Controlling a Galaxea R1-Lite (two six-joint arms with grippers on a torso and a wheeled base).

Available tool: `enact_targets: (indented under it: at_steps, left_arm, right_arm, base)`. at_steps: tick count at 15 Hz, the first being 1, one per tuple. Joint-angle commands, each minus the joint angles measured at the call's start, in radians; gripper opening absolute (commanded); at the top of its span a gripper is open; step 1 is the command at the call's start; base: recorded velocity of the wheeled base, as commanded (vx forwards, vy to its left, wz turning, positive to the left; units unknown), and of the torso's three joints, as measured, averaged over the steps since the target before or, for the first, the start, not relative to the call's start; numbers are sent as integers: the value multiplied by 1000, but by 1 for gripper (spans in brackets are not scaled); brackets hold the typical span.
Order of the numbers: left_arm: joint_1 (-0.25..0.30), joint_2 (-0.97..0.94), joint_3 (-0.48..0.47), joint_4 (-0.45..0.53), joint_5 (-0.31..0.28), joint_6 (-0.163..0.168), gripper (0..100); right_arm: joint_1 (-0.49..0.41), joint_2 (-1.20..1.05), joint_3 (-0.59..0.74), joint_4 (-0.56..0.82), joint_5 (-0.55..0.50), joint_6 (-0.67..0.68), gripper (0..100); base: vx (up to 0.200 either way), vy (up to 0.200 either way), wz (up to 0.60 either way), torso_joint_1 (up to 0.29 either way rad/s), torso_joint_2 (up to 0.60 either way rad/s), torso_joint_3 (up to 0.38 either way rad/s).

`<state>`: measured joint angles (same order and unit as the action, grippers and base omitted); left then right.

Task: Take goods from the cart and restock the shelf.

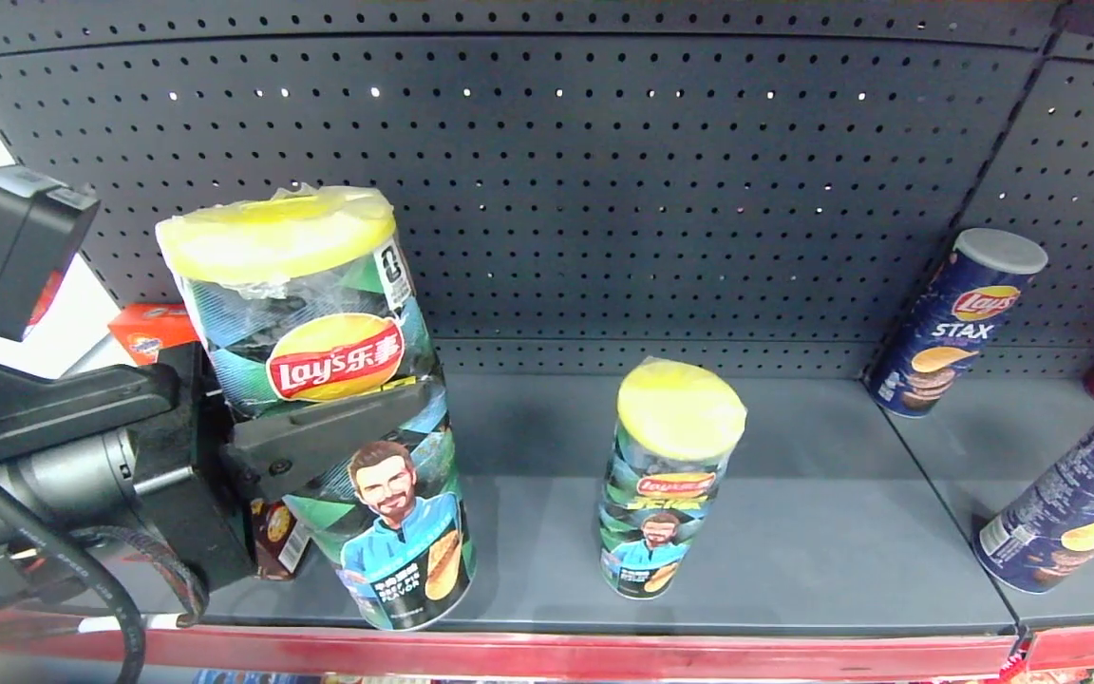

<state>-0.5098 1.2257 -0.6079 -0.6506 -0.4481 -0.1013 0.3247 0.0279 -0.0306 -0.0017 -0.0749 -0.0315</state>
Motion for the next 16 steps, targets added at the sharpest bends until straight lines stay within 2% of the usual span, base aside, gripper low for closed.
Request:
enact_targets:
  at_steps: [1, 3, 4, 5, 7, 10, 13, 16]
  left_arm:
    - [1, -8, 10, -1, -1, 0, 0]
    - [-1, -8, 10, -1, -1, 0, 0]
    - [-1, -8, 8, -1, -1, 0, 0]
    - [-1, -8, 10, -1, -1, 0, 0]
    - [-1, -9, 8, -1, -1, 0, 0]
    - [-1, -17, 10, -1, -1, 0, 0]
    - [-1, -17, 11, -1, -3, 0, 0]
    - [-4, -17, 10, -1, -3, 2, 0]
  right_arm:
    - [4, -28, 8, -6, 10, -15, 100]
    - [22, -26, 14, -21, 115, -19, 100]
    - [36, -19, 12, -18, 110, -16, 100]
    - [13, 30, 11, -12, 30, -1, 100]
    - [-45, 60, 12, -17, -32, 15, 100]
    - [-49, 64, 5, -1, -186, 7, 100]
    - [-131, 135, 6, -1, -175, 12, 100]
    - [-127, 107, 8, -3, -161, 13, 100]
  base:
    - [0, 0, 0, 0, 0, 0]
    - [0, 0, 0, 0, 0, 0]
    - [0, 0, 0, 0, 0, 0]
    - [0, 0, 0, 0, 0, 0]
    - [0, 0, 0, 0, 0, 0]
    - [0, 0, 0, 0, 0, 0]
    - [0, 0, 0, 0, 0, 0]
    - [0, 0, 0, 0, 0, 0]
